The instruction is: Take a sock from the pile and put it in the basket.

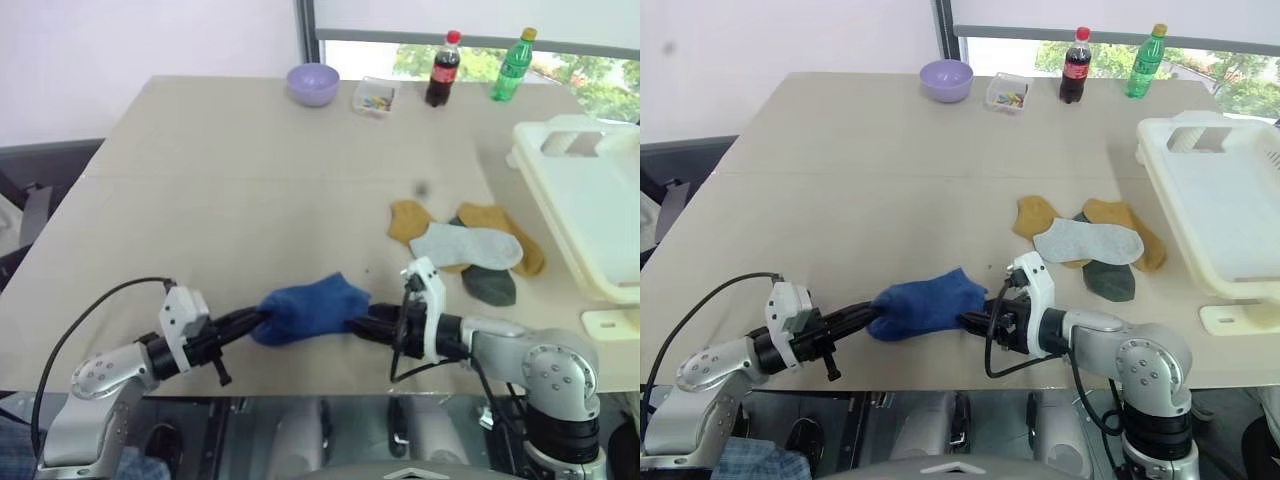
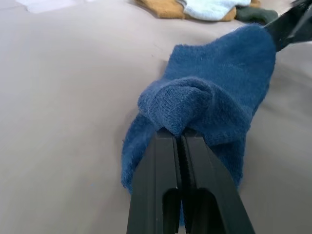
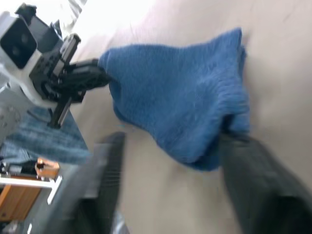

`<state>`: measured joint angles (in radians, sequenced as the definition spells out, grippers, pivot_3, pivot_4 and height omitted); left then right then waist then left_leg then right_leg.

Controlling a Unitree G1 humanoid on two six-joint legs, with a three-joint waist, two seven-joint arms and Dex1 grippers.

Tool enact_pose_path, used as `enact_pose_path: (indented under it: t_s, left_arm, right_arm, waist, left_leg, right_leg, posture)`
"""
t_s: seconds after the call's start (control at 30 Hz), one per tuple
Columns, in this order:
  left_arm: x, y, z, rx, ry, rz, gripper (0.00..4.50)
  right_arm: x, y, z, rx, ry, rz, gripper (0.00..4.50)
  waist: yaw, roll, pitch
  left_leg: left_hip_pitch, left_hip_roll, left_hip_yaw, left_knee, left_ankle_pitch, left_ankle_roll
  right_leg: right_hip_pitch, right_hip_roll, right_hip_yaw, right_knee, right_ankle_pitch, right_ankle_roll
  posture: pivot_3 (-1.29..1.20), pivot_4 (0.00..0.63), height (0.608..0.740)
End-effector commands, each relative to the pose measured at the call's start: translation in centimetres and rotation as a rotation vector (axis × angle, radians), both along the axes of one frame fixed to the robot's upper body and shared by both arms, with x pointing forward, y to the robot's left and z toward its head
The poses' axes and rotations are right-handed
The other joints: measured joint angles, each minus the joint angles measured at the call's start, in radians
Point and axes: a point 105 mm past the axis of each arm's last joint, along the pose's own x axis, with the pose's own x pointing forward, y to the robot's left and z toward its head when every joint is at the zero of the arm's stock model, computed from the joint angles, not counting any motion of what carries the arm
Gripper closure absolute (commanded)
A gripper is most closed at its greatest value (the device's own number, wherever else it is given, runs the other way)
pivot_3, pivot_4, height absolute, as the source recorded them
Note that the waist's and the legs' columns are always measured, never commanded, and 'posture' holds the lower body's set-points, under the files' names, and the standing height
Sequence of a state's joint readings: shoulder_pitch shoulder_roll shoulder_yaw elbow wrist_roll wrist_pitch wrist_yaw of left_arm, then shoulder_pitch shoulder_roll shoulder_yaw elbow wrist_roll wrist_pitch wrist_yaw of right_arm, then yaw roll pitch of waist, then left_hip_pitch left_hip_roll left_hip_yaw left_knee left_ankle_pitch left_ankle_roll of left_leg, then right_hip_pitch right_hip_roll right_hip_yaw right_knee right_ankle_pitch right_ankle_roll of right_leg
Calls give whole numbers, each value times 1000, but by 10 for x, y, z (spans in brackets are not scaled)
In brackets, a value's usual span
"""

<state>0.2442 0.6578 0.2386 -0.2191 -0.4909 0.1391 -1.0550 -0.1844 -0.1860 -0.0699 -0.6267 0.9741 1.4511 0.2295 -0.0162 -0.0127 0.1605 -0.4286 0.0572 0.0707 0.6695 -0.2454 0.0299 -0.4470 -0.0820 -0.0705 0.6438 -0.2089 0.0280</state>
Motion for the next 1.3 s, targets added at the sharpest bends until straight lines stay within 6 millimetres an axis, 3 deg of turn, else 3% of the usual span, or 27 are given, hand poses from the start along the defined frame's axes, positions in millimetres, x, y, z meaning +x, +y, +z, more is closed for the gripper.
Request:
enact_pose_path:
  t_s: [0.03, 0.13, 0.27, 0.43, 0.53, 0.63, 0.7, 0.77, 0.83, 0.87, 1.1, 1.3]
  left_arm:
    - [-2, 2, 0, 25, -12, -23, 4500]
    - [-3, 2, -2, 27, -4, -29, 4500]
    - [-1, 1, -3, 33, -4, -35, 4500]
    - [5, -1, -3, 63, -23, -41, 4500]
    - [5, -3, -2, 65, -19, -52, 4500]
    - [5, -5, -2, 71, -14, -63, 4500]
    - [5, -6, -2, 71, -14, -63, 4500]
    - [5, -7, -1, 69, -15, -61, 4500]
    - [5, -7, -1, 68, -17, -60, 4500]
    - [5, -7, -1, 70, -18, -59, 4500]
    - [3, -9, 0, 65, -12, -63, 4500]
    - [3, -8, -1, 48, 21, -36, 4500]
  right_arm:
    - [14, -16, 21, -23, -145, -41, 425]
    - [27, -18, 36, -99, -298, -24, 425]
    - [34, 11, 58, -170, -545, 108, 425]
    - [26, 41, 54, -178, -754, 350, 425]
    - [35, 51, 49, -157, -800, 411, 425]
    - [36, 57, 42, -161, -830, 492, 425]
    - [35, 60, 38, -155, -840, 529, 809]
    - [33, 65, 29, -157, -825, 578, 1497]
    - [31, 67, 23, -161, -804, 604, 2459]
    - [31, 68, 20, -166, -793, 609, 2636]
    - [46, 71, -3, -242, -726, 580, 2636]
    - [51, 57, -36, -378, -648, 592, 2636]
  waist:
    - [2, 0, 0]
    - [1, 0, 0]
    - [0, 0, 0]
    - [7, -1, -1]
    - [4, -2, -1]
    - [3, -2, -1]
    - [4, -2, -1]
    - [4, -2, -1]
    - [4, -1, -1]
    - [4, -2, -1]
    - [4, -2, -1]
    - [4, -2, -1]
  left_leg:
    - [0, 0, 0, 0, 0, 0]
    - [0, 0, 0, 1, 0, 0]
    - [1, 1, 0, 1, 0, 0]
    - [0, 1, 1, 1, 0, 0]
    - [-1, 0, 3, 2, 0, 0]
    - [-1, 0, 3, 3, 0, 0]
    - [0, 1, 3, 3, 0, 0]
    - [0, 1, 2, 3, 0, 0]
    - [0, 1, 3, 3, 0, 0]
    - [0, 1, 3, 3, 0, 0]
    - [1, 1, 3, 3, 0, 0]
    - [1, 1, 3, 3, 0, 0]
  right_leg:
    - [0, 0, 0, 0, 0, 0]
    - [0, 0, 0, 0, -2, 1]
    - [0, 2, 0, 1, -2, 1]
    - [0, 2, -2, 1, -1, 3]
    - [0, 1, -1, 0, 2, 1]
    - [1, 1, -1, 0, 2, 2]
    - [1, 1, -1, 0, 2, 2]
    - [1, 2, -2, 1, 2, 1]
    - [1, 2, -2, 1, 2, 1]
    - [1, 2, -2, 1, 2, 1]
    - [1, 2, -2, 2, 3, 1]
    - [1, 2, -1, 2, 3, 1]
  posture:
    - [0, 150, 736]
    - [0, 150, 736]
    - [0, 150, 736]
    - [0, 150, 736]
    - [0, 150, 736]
    - [0, 150, 736]
    - [0, 150, 736]
    - [0, 150, 736]
    - [0, 150, 736]
    - [0, 150, 736]
    - [0, 150, 736]
    - [0, 150, 736]
